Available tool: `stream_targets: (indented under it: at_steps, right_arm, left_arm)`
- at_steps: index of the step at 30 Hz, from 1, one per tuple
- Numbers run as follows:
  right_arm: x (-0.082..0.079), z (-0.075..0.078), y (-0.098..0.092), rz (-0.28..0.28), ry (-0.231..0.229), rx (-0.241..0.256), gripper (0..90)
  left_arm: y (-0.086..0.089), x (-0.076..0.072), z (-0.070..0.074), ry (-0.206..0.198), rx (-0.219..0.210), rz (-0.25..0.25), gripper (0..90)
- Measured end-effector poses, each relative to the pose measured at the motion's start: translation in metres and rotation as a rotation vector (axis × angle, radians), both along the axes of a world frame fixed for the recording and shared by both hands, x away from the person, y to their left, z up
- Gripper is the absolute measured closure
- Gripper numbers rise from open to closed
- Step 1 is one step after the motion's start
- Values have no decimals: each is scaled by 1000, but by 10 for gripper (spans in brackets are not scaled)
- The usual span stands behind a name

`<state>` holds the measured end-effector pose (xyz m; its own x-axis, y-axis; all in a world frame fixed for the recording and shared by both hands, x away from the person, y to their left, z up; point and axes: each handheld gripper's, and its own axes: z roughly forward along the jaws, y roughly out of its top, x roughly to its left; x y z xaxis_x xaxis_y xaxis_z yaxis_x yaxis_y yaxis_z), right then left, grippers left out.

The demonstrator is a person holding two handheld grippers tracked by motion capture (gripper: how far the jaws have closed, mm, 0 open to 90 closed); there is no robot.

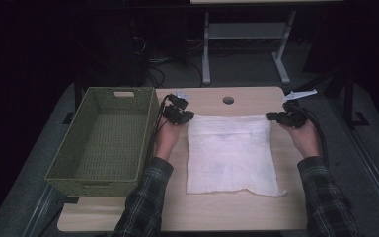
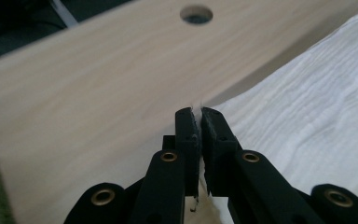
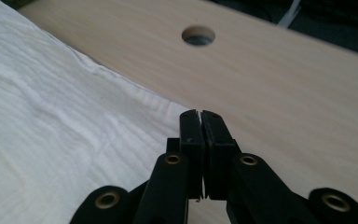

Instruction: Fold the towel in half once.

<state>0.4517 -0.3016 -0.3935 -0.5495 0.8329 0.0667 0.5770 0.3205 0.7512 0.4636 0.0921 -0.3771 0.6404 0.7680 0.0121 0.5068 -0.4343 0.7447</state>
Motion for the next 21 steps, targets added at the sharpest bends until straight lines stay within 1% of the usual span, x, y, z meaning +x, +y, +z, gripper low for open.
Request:
stream_targets:
  at_steps: [1, 2, 3, 5, 6, 7, 8, 9, 12, 13, 15, 17, 20, 21]
  right_arm:
    - [-3, 7, 0, 5, -28, -3, 878]
    - [-4, 11, 0, 6, -46, -3, 878]
    - [-8, 15, -1, 6, -58, 4, 878]
    - [-15, 19, -2, 24, -64, 8, 876]
    - [-17, 19, -2, 27, -63, 10, 876]
    - [-23, 19, -2, 38, -74, 1, 876]
    - [-28, 19, -3, 42, -83, 4, 876]
    - [-32, 19, -4, 53, -80, 11, 876]
    - [-47, 17, -4, 70, -80, 15, 875]
    - [-50, 17, -4, 77, -76, 11, 875]
    - [-61, 16, -4, 85, -85, -3, 875]
    - [-70, 17, -4, 94, -68, -7, 875]
    - [-85, 19, -3, 106, -84, -21, 874]
    - [-89, 18, -2, 110, -69, -24, 870]
  left_arm:
    - [0, -2, 3, -10, -5, -1, 851]
    - [1, -5, 7, -17, -15, -1, 851]
    - [2, -8, 9, -17, -13, -8, 850]
    - [4, -14, 10, -19, -16, -14, 849]
    - [6, -19, 10, -18, -31, -19, 849]
    - [8, -22, 10, -13, -41, -23, 849]
    - [9, -26, 10, -11, -46, -26, 849]
    - [10, -29, 10, -10, -46, -28, 849]
    - [11, -42, 11, -3, -23, -54, 849]
    - [11, -46, 11, -2, -22, -60, 849]
    - [11, -53, 12, 5, -10, -79, 849]
    - [12, -60, 14, 8, 6, -92, 849]
    - [11, -71, 14, 12, 33, -119, 848]
    - [10, -74, 13, 12, 37, -122, 848]
